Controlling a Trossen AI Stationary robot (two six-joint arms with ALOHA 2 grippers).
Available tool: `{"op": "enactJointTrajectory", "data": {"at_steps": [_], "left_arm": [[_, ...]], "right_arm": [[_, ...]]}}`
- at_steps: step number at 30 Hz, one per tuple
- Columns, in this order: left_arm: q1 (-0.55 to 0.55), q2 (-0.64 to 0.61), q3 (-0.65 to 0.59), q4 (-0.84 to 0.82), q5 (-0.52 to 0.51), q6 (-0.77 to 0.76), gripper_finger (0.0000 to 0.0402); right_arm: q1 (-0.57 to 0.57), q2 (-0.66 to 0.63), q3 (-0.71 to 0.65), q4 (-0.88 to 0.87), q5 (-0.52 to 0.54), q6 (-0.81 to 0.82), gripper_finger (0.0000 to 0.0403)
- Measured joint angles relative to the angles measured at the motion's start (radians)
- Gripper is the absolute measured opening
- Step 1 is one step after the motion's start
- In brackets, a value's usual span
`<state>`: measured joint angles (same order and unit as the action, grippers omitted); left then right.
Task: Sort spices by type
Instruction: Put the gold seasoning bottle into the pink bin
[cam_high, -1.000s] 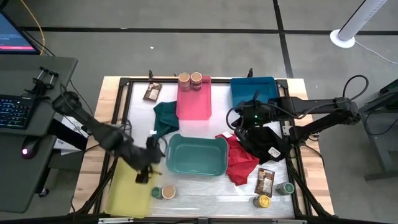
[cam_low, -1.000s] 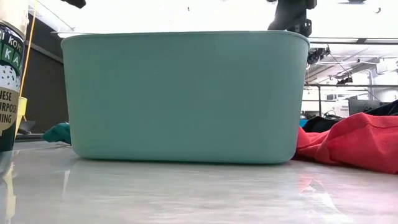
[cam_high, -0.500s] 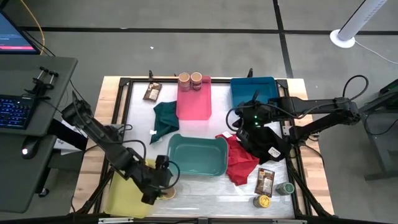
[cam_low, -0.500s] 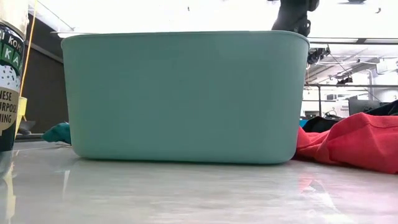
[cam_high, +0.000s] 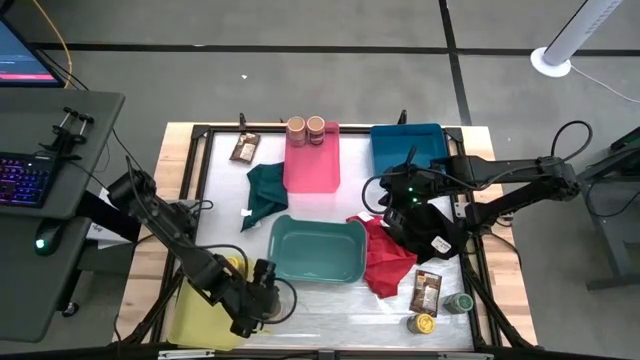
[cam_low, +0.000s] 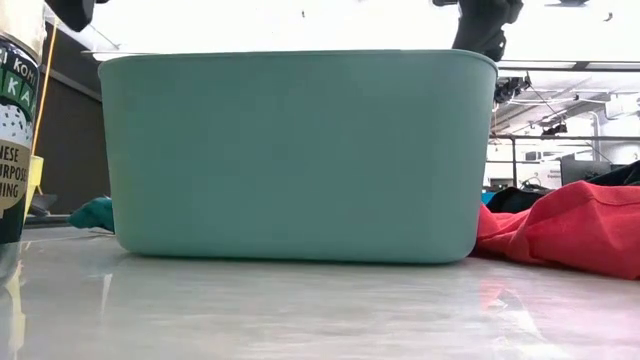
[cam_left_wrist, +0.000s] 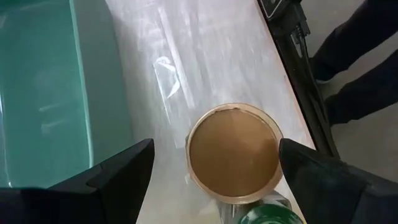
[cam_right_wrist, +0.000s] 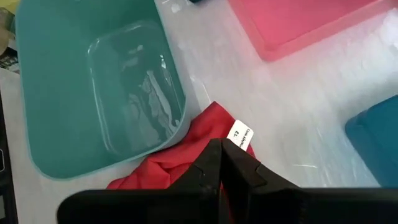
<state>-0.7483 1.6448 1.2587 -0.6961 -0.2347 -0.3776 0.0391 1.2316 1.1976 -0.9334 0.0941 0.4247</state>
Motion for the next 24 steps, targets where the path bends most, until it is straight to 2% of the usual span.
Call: {"op": "enactJointTrajectory", "data": {"at_steps": [8, 12, 18, 24], "left_arm": [[-0.014, 0.002, 0.0, 0.001, 0.014, -0.009, 0.0328], [-0.021, 0.013, -0.001, 0.006, 0.041, 0.042, 0.0328], [-0.009, 0.02, -0.001, 0.007, 0.005, 0.057, 0.0328], [-0.001, 0.045, 0.0, 0.018, 0.02, 0.057, 0.0328]], "right_arm": [[0.0, 0.0, 0.0, -0.002, 0.0, -0.021, 0.0], [0.0, 0.0, 0.0, -0.001, 0.0, -0.026, 0.0], [0.0, 0.0, 0.0, 0.001, 0.0, -0.034, 0.0], [0.0, 0.0, 0.0, 0.001, 0.002, -0.04, 0.0]]}}
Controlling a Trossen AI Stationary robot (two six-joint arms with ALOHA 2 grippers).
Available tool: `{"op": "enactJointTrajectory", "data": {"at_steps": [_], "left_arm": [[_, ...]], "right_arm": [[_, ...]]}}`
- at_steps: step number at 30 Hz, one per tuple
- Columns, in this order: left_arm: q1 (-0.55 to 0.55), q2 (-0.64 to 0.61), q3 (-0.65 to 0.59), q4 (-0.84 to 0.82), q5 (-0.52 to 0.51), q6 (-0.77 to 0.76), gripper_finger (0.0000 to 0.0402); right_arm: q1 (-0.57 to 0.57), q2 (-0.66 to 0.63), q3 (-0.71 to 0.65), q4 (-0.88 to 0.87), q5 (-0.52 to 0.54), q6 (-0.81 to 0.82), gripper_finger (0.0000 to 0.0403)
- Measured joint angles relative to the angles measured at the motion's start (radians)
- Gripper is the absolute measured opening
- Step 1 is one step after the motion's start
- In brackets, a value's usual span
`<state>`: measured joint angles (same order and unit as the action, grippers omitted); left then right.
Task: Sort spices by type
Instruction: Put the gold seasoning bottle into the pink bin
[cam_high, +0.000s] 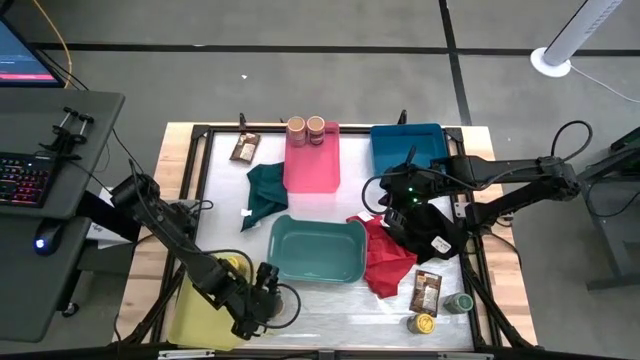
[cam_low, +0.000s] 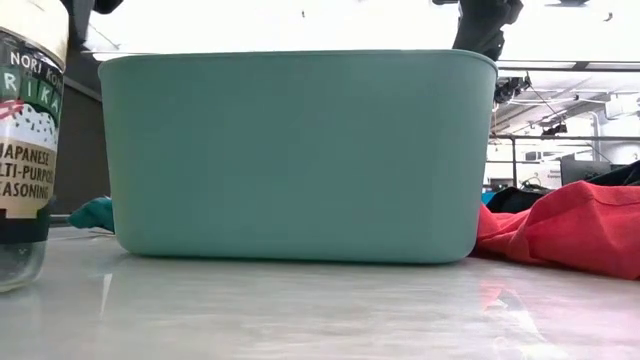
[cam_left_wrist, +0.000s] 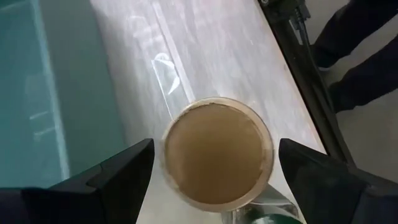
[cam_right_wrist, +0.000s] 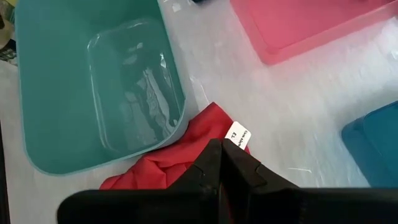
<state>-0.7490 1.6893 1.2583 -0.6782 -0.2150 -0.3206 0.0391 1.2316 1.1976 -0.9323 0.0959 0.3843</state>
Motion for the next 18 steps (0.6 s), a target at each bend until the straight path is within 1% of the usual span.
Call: {"op": "enactJointTrajectory", "data": {"at_steps": [10, 15, 18], "left_arm": [[0.008, 0.047, 0.0, -0.001, 0.008, 0.009, 0.0328], [0.022, 0.058, 0.0, 0.002, 0.033, 0.009, 0.0328], [0.034, 0.058, 0.0, 0.002, 0.069, 0.003, 0.0321]], "right_arm": [[0.0, 0.0, 0.0, 0.0, 0.001, -0.003, 0.0], [0.0, 0.0, 0.0, 0.0, 0.001, -0.005, 0.0], [0.0, 0.0, 0.0, -0.001, 0.002, -0.005, 0.0]]}}
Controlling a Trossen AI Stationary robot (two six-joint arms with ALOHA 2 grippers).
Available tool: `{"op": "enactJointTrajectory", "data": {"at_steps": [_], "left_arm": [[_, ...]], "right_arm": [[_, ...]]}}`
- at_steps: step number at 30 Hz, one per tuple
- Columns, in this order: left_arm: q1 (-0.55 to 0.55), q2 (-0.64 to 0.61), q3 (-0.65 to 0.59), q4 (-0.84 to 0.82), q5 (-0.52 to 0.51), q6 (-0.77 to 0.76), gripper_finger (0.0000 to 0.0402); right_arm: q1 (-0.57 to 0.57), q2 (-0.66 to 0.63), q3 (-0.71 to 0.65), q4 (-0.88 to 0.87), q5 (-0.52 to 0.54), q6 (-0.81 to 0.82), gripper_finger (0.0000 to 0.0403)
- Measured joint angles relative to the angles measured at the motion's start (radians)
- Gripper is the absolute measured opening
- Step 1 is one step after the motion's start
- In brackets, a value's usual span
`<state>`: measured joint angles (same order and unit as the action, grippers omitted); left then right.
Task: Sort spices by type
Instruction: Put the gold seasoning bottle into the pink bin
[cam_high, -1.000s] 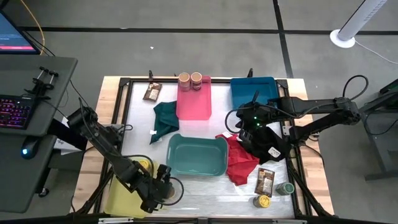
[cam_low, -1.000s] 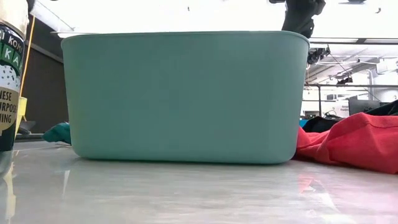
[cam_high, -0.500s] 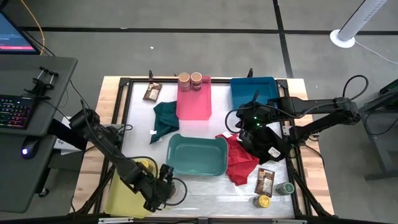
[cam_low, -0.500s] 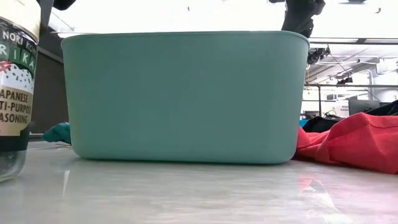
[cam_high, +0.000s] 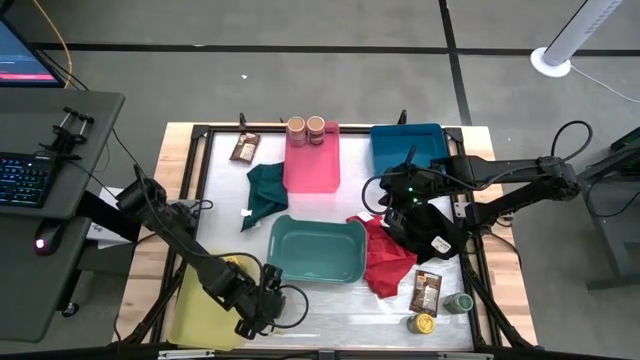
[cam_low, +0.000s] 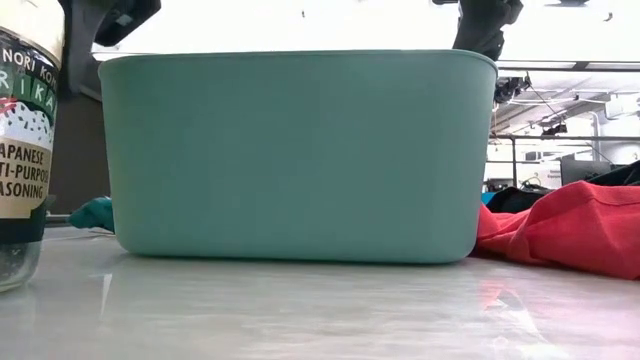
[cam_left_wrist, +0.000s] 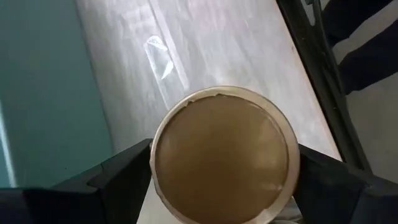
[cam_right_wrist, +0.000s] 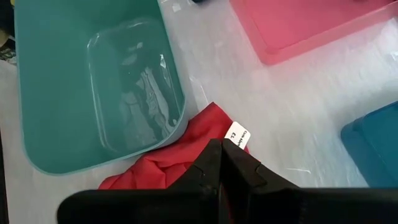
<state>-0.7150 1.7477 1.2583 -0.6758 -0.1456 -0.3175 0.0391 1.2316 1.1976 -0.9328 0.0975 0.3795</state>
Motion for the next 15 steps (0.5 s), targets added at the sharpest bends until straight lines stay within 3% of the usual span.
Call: {"op": "enactJointTrajectory", "data": {"at_steps": [6, 15], "left_arm": [[0.028, 0.0, 0.0, 0.001, 0.035, -0.027, 0.0238], [0.115, -0.123, 0.062, -0.122, 0.162, -0.047, 0.0233]], "right_arm": [[0.0, 0.0, 0.0, -0.002, 0.0, -0.007, 0.0], [0.0, 0.0, 0.0, -0.006, 0.002, -0.043, 0.0]]}}
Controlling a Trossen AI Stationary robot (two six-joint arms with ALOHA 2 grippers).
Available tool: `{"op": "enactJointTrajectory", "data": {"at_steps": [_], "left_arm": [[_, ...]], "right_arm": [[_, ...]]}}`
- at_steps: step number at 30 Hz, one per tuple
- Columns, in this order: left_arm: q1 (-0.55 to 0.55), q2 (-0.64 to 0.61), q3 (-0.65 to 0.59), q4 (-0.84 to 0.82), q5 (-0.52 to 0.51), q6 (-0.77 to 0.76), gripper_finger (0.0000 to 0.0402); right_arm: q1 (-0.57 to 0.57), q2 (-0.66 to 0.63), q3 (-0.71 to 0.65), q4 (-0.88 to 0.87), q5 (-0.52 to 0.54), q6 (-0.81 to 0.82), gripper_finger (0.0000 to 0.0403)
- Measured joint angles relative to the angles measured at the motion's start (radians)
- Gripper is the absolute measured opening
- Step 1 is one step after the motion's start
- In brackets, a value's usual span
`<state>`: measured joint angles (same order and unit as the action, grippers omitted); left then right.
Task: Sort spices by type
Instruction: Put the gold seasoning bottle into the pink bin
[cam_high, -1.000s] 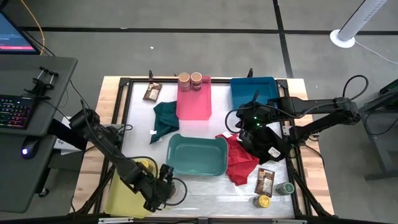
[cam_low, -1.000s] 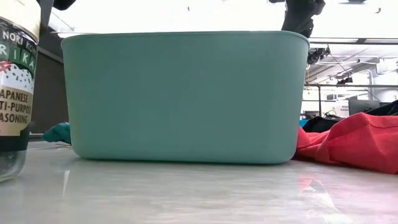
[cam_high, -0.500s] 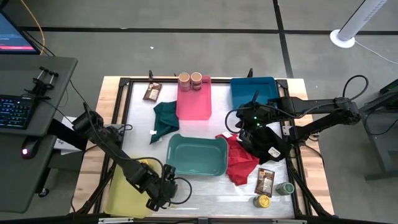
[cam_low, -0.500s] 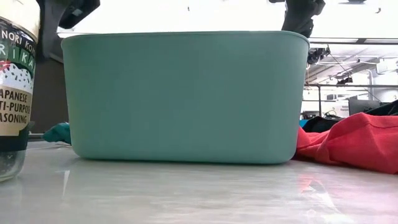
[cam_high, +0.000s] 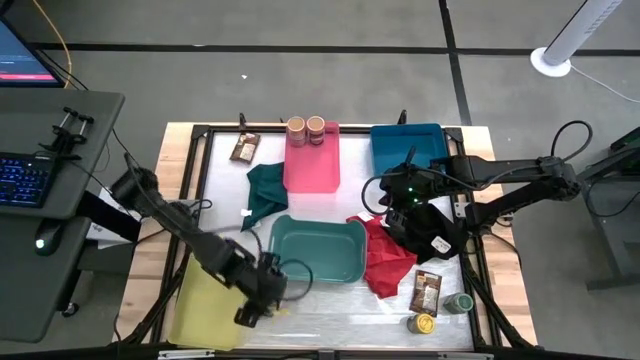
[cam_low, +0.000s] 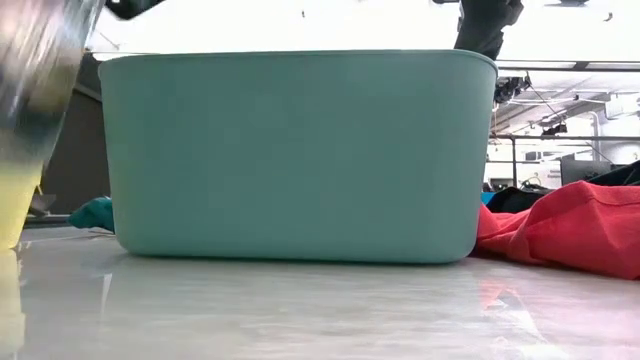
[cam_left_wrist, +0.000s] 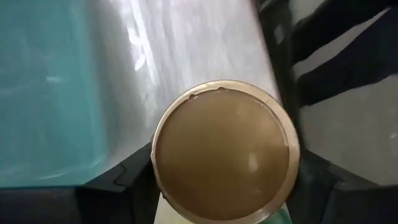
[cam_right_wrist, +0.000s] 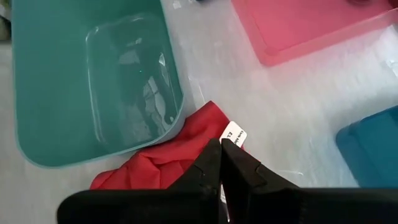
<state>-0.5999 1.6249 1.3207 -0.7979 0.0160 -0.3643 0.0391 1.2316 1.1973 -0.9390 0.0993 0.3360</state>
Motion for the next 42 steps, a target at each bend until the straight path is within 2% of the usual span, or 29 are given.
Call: {"op": "enactJointTrajectory", "data": {"at_steps": [5, 10, 13, 20, 23, 26, 31, 38, 42], "left_arm": [[0.086, -0.129, 0.111, -0.07, -0.021, 0.059, 0.0233], [0.252, -0.181, 0.209, -0.071, -0.244, 0.218, 0.0233], [0.405, -0.167, 0.205, -0.077, -0.32, 0.357, 0.0233], [0.815, -0.016, 0.183, -0.063, -0.315, 0.544, 0.0233], [0.949, 0.059, 0.183, -0.018, -0.311, 0.581, 0.0233], [1.046, 0.136, 0.184, 0.026, -0.239, 0.584, 0.0233], [1.119, 0.228, 0.183, 0.034, -0.147, 0.577, 0.0233], [1.144, 0.294, 0.184, 0.159, -0.157, 0.558, 0.0236], [1.155, 0.313, 0.184, 0.162, -0.165, 0.533, 0.0238]], "right_arm": [[0.0, 0.0, 0.0, 0.0, 0.0, -0.005, 0.0], [0.0, 0.0, 0.0, 0.002, 0.001, 0.023, 0.0], [0.0, 0.0, 0.0, 0.005, 0.006, 0.077, 0.0], [0.0, 0.0, 0.0, 0.012, 0.007, 0.253, 0.0], [0.0, 0.0, 0.0, 0.031, 0.021, 0.321, 0.0], [0.001, 0.0, 0.0, 0.055, 0.052, 0.374, 0.0], [0.001, 0.0, 0.0, 0.091, 0.077, 0.429, 0.0], [0.001, 0.0, 0.0, 0.099, 0.134, 0.471, 0.0], [0.001, 0.0, 0.0, 0.1, 0.135, 0.472, 0.0]]}}
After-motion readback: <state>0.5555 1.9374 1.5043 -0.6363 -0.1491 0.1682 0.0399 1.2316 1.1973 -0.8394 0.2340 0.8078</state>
